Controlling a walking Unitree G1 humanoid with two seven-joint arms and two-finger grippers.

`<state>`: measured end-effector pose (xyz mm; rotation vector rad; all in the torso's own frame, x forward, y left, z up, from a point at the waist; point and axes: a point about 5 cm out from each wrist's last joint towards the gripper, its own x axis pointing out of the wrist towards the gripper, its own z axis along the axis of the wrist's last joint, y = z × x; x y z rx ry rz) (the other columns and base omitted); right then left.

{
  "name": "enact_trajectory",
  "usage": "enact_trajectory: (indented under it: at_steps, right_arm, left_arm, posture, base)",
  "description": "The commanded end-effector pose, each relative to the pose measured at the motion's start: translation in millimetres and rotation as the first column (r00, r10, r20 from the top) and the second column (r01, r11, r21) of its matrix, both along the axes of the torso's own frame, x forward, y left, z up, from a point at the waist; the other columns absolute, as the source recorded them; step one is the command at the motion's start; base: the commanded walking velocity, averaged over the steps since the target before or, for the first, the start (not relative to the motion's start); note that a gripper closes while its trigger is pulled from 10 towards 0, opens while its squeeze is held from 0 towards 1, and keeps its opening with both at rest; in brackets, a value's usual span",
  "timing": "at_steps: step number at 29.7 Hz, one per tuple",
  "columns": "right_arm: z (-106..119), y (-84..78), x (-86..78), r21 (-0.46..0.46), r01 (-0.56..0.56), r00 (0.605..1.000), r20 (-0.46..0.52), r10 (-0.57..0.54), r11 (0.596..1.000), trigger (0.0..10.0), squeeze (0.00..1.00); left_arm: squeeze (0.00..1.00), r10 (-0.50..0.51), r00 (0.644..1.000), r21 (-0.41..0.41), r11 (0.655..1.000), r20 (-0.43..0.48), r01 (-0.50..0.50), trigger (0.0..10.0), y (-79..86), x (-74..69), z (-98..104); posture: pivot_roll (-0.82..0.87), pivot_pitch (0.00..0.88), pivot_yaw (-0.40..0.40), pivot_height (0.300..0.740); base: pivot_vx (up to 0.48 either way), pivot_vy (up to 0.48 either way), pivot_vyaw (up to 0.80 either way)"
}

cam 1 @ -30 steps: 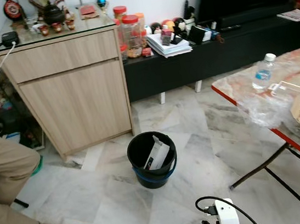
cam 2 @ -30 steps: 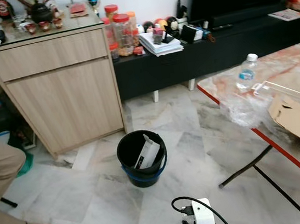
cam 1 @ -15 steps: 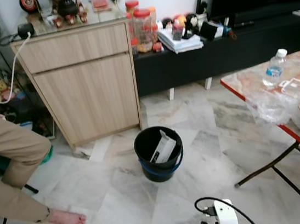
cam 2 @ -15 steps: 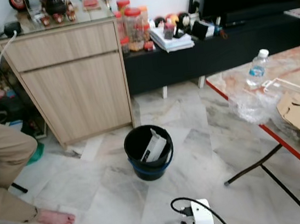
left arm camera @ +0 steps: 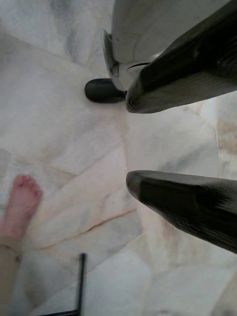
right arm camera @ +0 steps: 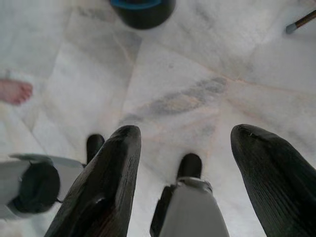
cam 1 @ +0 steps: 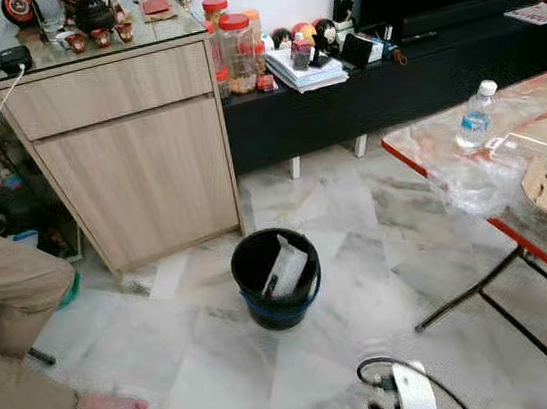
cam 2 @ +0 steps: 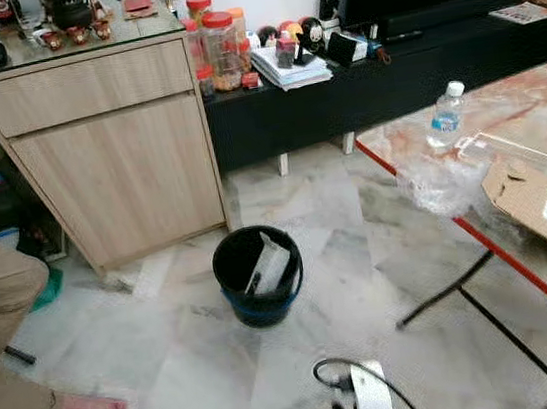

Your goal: Picking trash to rubbish bin

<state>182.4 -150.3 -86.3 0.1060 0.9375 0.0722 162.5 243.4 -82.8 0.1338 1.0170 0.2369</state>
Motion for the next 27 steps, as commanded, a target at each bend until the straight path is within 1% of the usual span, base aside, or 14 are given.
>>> enact_trajectory:
  at_steps: [1,13,21,27]
  right_arm:
    - [-0.6,-2.3,-1.2,-0.001,0.009,1.0,-0.006,-0.009,1.0,10.0,0.0]
    - [-1.1,-1.8,-2.2,-0.003,0.003,1.0,-0.013,-0.003,1.0,10.0,0.0]
    - [-1.4,-1.6,-2.7,-0.005,-0.001,1.0,-0.014,0.001,1.0,10.0,0.0]
    - [-1.7,-1.2,-3.3,-0.006,-0.005,1.0,-0.017,0.005,1.0,10.0,0.0]
  left_arm:
    - [0.0,-0.001,1.0,-0.004,1.0,0.013,0.001,10.0,-1.3,5.0,1.8]
    - [0.0,0.004,1.0,-0.006,1.0,0.014,-0.004,10.0,-1.9,3.6,1.1]
    - [0.0,-0.01,1.0,0.006,1.0,0.002,0.01,10.0,-2.1,3.2,0.7]
    - [0.0,0.001,1.0,0.004,1.0,0.008,-0.001,10.0,-1.8,4.2,1.3]
  posture:
    - [0.04,0.04,-0.038,0.74]
    - [0.04,0.045,-0.041,0.74]
    - [0.04,0.047,-0.04,0.74]
    - [0.05,0.047,-0.042,0.74]
  base:
    - [0.0,0.0,-0.79]
    - [0.0,0.0,-0.79]
    - [0.0,0.0,-0.79]
    - [0.0,0.0,-0.79]
